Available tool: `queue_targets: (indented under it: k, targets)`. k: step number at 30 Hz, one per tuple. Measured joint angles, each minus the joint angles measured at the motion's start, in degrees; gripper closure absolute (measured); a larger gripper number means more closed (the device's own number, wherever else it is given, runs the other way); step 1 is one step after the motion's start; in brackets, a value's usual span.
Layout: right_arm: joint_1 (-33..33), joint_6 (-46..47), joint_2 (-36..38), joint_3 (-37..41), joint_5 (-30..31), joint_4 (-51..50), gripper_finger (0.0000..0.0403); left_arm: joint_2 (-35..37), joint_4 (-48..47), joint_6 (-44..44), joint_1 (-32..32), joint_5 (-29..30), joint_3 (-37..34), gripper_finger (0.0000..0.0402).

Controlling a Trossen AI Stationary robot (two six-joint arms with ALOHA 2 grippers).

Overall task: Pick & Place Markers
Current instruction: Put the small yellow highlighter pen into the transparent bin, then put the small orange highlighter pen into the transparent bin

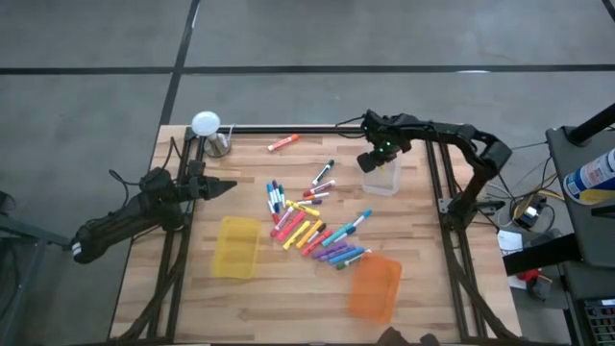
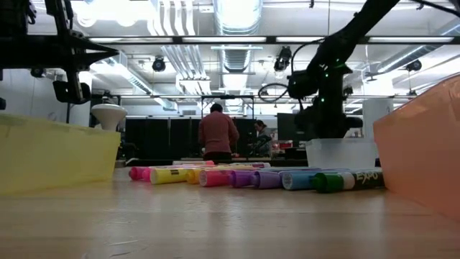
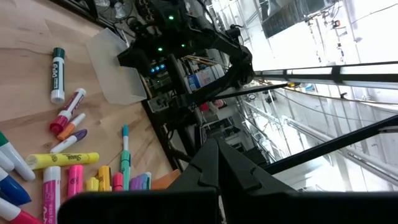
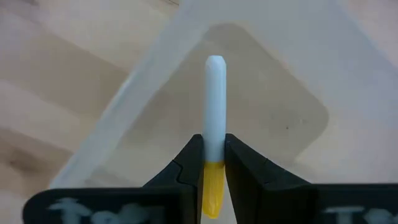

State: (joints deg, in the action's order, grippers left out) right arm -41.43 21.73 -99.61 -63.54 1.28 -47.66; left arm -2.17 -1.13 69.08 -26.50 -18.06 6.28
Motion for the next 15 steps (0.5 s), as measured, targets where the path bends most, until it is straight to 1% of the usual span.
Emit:
queue_targets:
  k: [4, 8, 15]
  targets:
    - [-0.02, -1.64, -2.46, -1.37, -0.07, -0.10, 0.0347, 0.00, 0.00, 0.13, 0.02, 0.00, 0.00, 0.0401]
    - [0.04, -2.43, -4.17, -2.15, -0.33, -1.04, 0.0327, 0.00, 0.02, 0.11, 0.02, 0.00, 0.00, 0.0401]
    - [0.04, -2.23, -3.28, -2.68, -0.53, -1.90, 0.0286, 0.00, 0.00, 0.13, 0.00, 0.00, 0.00, 0.0401]
